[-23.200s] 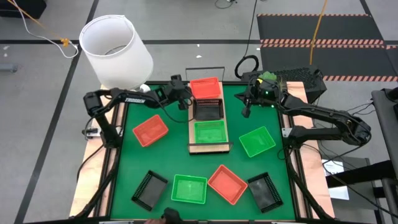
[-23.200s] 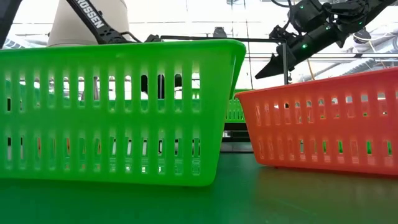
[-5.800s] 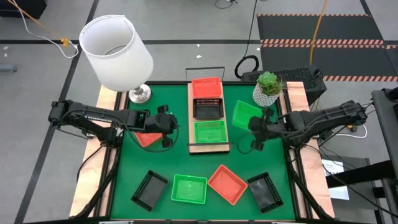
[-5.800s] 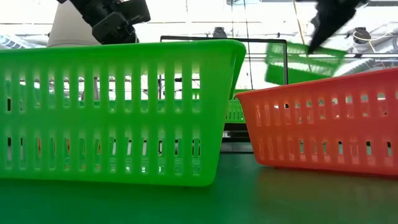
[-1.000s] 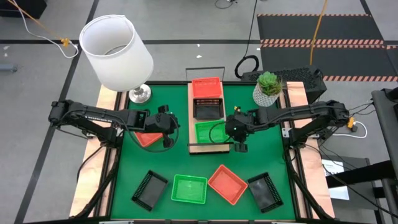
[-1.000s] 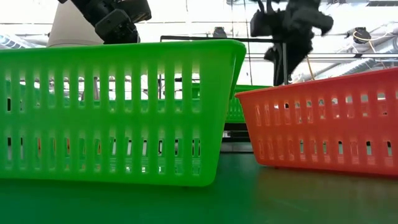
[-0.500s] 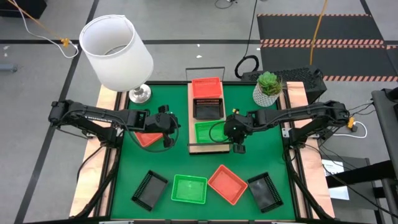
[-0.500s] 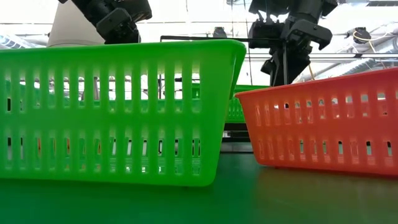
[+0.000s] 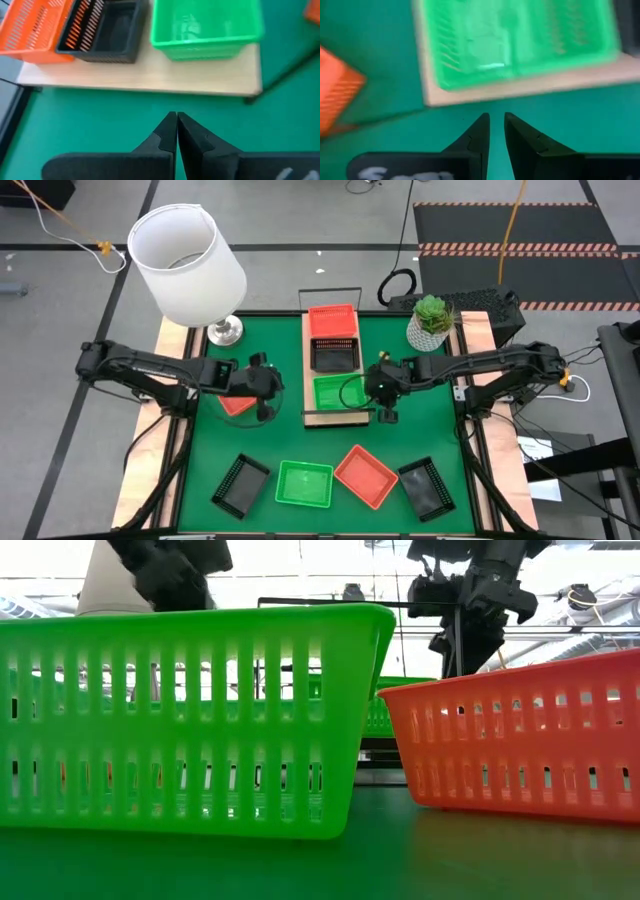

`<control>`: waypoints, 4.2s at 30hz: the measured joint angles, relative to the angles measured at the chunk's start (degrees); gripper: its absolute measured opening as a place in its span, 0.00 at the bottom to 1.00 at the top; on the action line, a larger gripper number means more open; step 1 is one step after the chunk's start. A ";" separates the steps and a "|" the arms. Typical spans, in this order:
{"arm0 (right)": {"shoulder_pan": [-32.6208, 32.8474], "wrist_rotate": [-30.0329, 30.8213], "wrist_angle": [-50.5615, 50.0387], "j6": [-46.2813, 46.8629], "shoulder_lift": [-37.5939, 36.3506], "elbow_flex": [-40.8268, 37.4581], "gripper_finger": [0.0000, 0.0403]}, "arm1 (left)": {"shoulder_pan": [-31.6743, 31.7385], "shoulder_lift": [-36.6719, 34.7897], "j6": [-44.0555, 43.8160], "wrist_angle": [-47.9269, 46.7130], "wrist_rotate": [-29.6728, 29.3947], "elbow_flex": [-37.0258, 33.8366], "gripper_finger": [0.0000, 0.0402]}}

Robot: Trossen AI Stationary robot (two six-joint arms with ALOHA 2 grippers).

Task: Stack baskets on shelf by color
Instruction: Stack the top green bin on the green bin on the shelf, then stack the left black bin on the black bin on the shelf

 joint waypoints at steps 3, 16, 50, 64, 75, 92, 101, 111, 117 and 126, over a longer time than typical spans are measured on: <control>0.03 6.42 -4.15 2.71 -2.62 0.00 0.13 | -3.47 -2.77 -4.68 -2.68 -0.17 0.22 0.04; 0.94 15.44 -12.72 9.98 -18.92 -0.02 0.13 | -31.14 -3.11 -35.60 -7.61 3.60 0.15 0.05; 1.74 8.92 0.90 8.20 -24.50 -8.79 0.13 | -48.67 10.79 -101.73 -16.09 8.76 0.13 0.37; 1.73 9.19 4.63 8.20 -24.50 -8.79 0.13 | -48.85 13.74 -101.03 -18.57 8.75 0.13 0.31; 1.72 9.20 4.59 8.15 -24.50 -8.79 0.13 | -46.13 13.69 -94.76 -19.05 8.68 0.13 0.04; 1.72 9.41 4.57 2.03 -24.50 -8.79 0.13 | -26.23 -10.58 -58.52 -24.77 8.54 2.65 0.01; 1.67 9.71 4.68 -7.24 -24.75 -8.79 0.13 | -11.18 -13.00 -30.49 -40.30 3.19 22.81 0.00; 1.65 11.24 7.58 -13.46 -29.06 -8.79 0.13 | 6.82 2.71 4.72 -41.75 4.59 45.15 0.00; 1.65 11.24 6.54 -12.26 -32.77 -8.79 0.13 | 15.69 14.34 21.07 -41.78 13.57 56.98 0.00; 1.65 11.04 4.00 -9.81 -35.45 -8.79 0.13 | 25.00 31.59 31.69 -41.93 23.71 75.69 0.00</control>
